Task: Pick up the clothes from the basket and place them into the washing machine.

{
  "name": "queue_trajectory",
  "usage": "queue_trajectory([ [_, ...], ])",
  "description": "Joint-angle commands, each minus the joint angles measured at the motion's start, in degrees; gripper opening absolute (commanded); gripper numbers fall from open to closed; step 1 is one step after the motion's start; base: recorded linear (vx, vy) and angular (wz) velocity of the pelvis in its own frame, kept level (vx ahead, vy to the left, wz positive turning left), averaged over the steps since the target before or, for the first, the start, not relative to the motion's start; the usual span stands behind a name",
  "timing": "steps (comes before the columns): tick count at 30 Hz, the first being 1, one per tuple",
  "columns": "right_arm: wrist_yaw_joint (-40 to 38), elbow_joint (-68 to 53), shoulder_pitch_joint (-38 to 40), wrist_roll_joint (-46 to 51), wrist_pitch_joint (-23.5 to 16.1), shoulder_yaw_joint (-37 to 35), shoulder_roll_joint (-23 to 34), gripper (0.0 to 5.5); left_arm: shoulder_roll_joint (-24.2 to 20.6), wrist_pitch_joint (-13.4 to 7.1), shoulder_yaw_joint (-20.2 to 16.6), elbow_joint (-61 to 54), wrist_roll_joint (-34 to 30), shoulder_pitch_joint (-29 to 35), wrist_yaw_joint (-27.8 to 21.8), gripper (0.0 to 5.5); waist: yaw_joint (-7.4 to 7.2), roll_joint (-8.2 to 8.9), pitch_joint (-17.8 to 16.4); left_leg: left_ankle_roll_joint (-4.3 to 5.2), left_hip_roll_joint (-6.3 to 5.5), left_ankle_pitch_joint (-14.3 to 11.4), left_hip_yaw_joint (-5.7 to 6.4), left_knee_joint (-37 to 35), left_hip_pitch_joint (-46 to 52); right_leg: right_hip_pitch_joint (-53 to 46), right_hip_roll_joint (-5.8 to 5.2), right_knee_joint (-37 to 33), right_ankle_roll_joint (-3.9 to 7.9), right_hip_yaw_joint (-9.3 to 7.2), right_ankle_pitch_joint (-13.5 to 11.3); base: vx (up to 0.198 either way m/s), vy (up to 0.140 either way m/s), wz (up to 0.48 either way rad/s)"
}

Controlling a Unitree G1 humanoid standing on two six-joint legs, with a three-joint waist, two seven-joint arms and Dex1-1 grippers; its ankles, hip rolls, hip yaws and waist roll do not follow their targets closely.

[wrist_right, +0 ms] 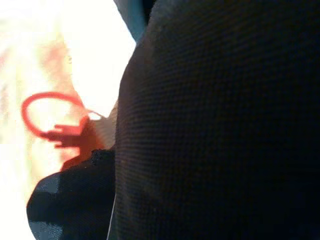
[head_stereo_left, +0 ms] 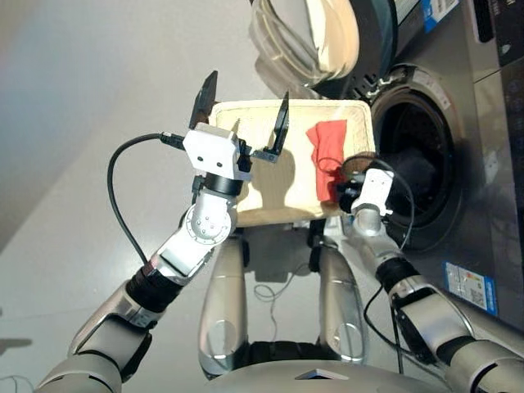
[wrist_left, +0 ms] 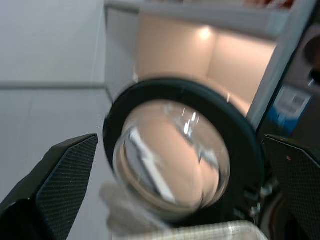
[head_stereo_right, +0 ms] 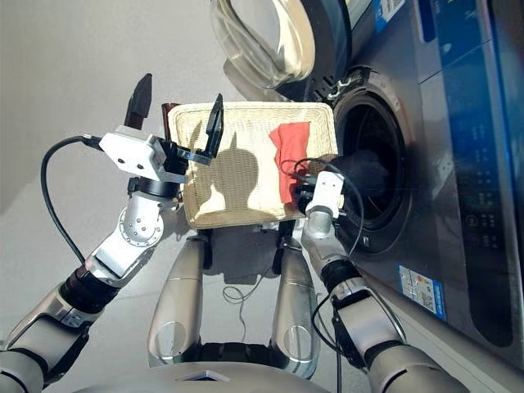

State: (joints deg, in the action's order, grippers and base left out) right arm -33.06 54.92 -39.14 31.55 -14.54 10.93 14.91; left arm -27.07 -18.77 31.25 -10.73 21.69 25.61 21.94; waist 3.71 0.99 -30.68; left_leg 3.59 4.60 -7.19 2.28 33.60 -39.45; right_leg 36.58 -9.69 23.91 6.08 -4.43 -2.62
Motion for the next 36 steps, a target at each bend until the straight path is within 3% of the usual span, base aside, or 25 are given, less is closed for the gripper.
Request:
queue_trajectory([
  [1, -3.6, 0.9, -5.0, 3.1, -5.1, -5.5, 7.7, 0.00, 2.2, -3.1, 0.8, -6.4, 2.8, -1.2, -2.0, 5.50, 1.65, -2.81, 0.9, 0.02, -2.07, 1.1, -2.06, -0.4, -1.5, 4.2, -0.26, 11.8, -0.31, 3.48, 8.8, 0.000, 0.000, 0.000],
  [4, -3.7, 2.6, -7.2, 3.4, -4.8, -6.2, 11.4, 0.00, 2.3, -2.8, 0.7, -7.0, 2.5, -1.7, -2.4, 5.50, 1.72, -3.15, 0.9, 0.02, -1.98, 0.4, -1.86, 1.7, -4.7, 7.3, -0.21, 14.0, -0.50, 3.60, 9.5, 0.000, 0.000, 0.000],
  [9, -4.6, 7.2, -11.8, 1.9, -3.1, -5.9, 22.3, 0.00, 0.4, -2.8, 0.9, -9.1, 1.1, -3.4, -2.7, 5.50, 1.87, -3.53, 0.9, 0.21, -1.65, -0.7, -1.97, 5.2, -10.8, 13.5, -0.33, 17.2, -0.66, 3.72, 10.5, 0.000, 0.000, 0.000],
  [16, -4.4, 11.1, -15.3, -1.5, 0.1, -3.6, 33.4, 0.00, -2.3, -3.0, -0.9, -11.1, -1.3, -4.1, -0.9, 5.50, 1.06, -3.44, 0.9, 0.45, -1.35, -1.3, -2.33, 7.9, -16.7, 19.9, -0.02, 19.9, -0.91, 4.55, 11.0, 0.000, 0.000, 0.000],
  [28, -1.3, 19.7, -22.1, 3.5, 1.3, -1.2, 45.9, 0.00, -5.5, -3.3, -1.9, -13.5, -2.2, -4.0, 1.0, 5.50, 0.19, -4.10, 0.9, 0.64, -0.71, -2.1, -3.17, 10.5, -21.5, 25.8, 0.19, 22.6, -0.91, 5.26, 11.4, 0.000, 0.000, 0.000],
  [30, 0.5, 21.1, -22.4, 5.9, 1.6, -1.5, 46.8, 1.85, -6.3, -3.3, -2.1, -13.4, -2.2, -3.8, 1.0, 5.50, 0.12, -4.14, 0.9, 0.68, -0.74, -2.0, -3.25, 10.4, -21.6, 25.9, 0.18, 22.7, -0.92, 5.27, 11.4, 0.000, 0.000, 0.000],
  [31, 1.5, 21.4, -22.6, 7.6, 1.5, -1.8, 47.0, 5.50, -6.4, -3.3, -2.0, -13.4, -2.1, -3.8, 1.0, 5.50, 0.03, -4.17, 0.9, 0.69, -0.76, -2.0, -3.31, 10.3, -21.6, 26.1, 0.23, 22.8, -0.92, 5.31, 11.4, 0.000, 0.000, 0.000],
  [36, 4.3, 21.4, -21.6, 10.7, 1.1, -2.1, 45.9, 5.50, -6.6, -3.3, -2.7, -13.3, -1.3, -3.9, 0.5, 5.50, -0.33, -3.97, 0.9, 0.62, -0.68, -1.8, -3.60, 10.0, -21.3, 26.0, 0.51, 22.2, -1.02, 5.52, 11.1, 0.000, 0.000, 0.000],
])
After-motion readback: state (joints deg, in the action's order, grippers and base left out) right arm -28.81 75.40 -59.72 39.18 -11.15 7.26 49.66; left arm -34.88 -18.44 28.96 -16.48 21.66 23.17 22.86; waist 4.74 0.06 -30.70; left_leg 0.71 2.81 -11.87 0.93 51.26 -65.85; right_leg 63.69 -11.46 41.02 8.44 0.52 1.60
